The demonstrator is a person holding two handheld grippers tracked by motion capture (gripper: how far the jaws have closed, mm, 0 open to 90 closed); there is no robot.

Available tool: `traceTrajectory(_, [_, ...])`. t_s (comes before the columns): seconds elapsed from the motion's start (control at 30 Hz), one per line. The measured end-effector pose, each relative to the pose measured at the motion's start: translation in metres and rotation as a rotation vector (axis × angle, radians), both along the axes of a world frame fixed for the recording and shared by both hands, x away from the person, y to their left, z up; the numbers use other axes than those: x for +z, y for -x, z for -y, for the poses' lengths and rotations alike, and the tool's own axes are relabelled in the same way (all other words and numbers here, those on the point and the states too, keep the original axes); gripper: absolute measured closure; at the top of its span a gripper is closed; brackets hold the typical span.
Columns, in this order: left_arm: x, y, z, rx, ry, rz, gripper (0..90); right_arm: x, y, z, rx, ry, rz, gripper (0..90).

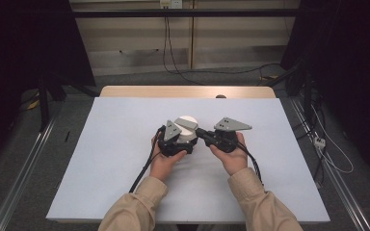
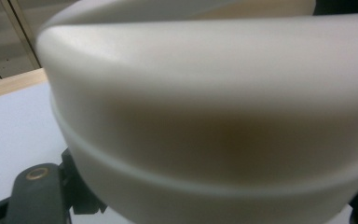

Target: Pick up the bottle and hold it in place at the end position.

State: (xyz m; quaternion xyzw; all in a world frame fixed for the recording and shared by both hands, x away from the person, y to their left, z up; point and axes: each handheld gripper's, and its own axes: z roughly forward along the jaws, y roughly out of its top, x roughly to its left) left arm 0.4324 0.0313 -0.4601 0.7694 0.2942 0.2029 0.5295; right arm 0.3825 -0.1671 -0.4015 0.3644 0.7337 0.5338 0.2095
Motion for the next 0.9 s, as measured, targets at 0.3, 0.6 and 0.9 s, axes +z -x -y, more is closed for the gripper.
traceTrajectory(0.3, [0.000,0.000,0.000,-0.003,-0.006,0.001,18.8,0.006,-0.002,-0.005,0.002,-0.001,0.009,90.0])
traceTrajectory(0.6, [0.000,0.000,0.000,-0.002,-0.008,0.004,18.8,0.009,-0.004,-0.008,0.007,-0.002,0.012,90.0])
traceTrajectory(0.9, [0.000,0.000,0.001,-0.003,-0.010,0.005,18.8,0.011,-0.005,-0.011,0.011,-0.001,0.017,90.0])
